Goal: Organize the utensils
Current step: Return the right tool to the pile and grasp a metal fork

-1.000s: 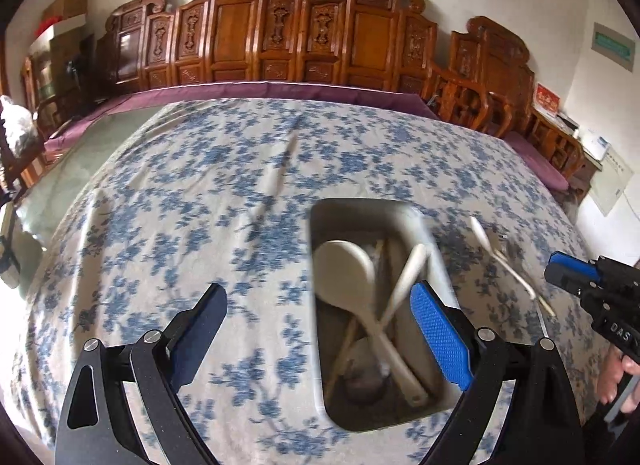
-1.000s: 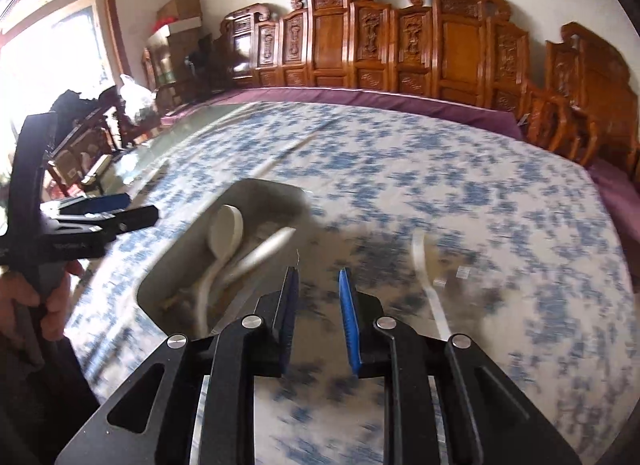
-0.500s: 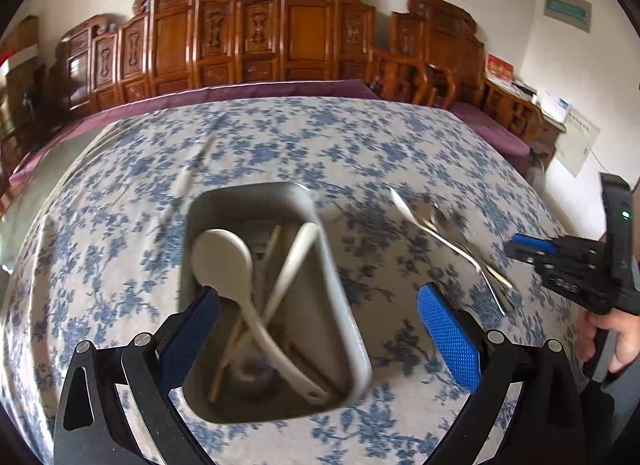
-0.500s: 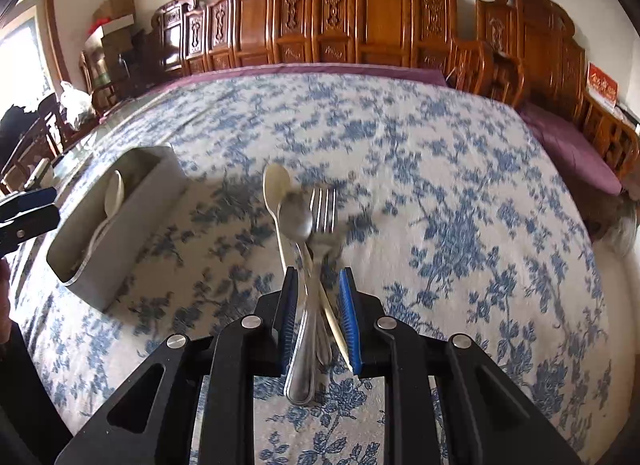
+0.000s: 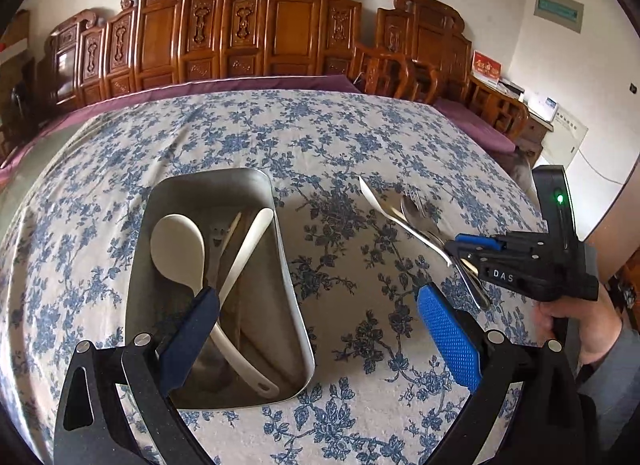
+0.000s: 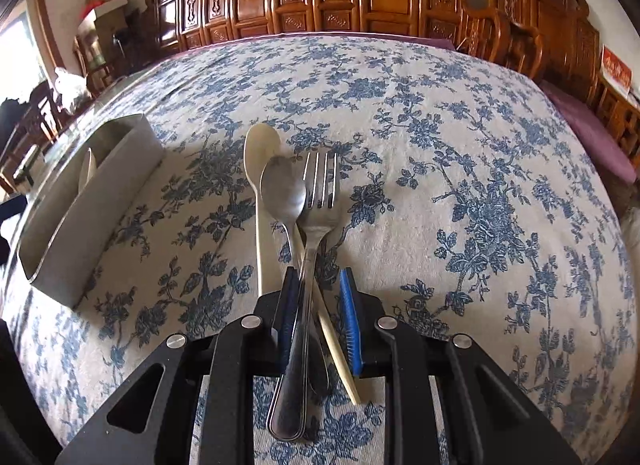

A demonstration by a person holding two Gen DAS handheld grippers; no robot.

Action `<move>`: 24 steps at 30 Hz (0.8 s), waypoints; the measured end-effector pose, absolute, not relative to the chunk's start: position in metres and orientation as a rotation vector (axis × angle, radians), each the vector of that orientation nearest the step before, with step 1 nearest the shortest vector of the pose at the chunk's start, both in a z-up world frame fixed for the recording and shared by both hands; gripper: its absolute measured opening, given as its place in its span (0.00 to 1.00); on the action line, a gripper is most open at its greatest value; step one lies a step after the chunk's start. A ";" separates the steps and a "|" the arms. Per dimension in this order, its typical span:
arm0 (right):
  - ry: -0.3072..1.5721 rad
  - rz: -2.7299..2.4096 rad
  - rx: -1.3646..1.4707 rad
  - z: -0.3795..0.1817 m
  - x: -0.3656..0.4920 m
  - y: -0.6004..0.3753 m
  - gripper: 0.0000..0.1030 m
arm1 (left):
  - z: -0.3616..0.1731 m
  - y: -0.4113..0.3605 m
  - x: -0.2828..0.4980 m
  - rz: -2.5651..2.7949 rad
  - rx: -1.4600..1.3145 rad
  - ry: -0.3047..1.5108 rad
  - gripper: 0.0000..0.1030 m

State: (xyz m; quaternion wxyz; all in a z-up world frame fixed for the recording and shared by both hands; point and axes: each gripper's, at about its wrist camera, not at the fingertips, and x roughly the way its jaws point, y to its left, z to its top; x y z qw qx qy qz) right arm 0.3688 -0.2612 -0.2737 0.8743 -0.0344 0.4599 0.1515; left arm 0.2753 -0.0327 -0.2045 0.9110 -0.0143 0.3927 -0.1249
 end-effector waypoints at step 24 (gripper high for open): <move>0.991 0.278 -0.013 -0.277 0.384 -0.266 0.21 | -0.215 -0.063 0.268 -0.329 0.036 0.847 0.93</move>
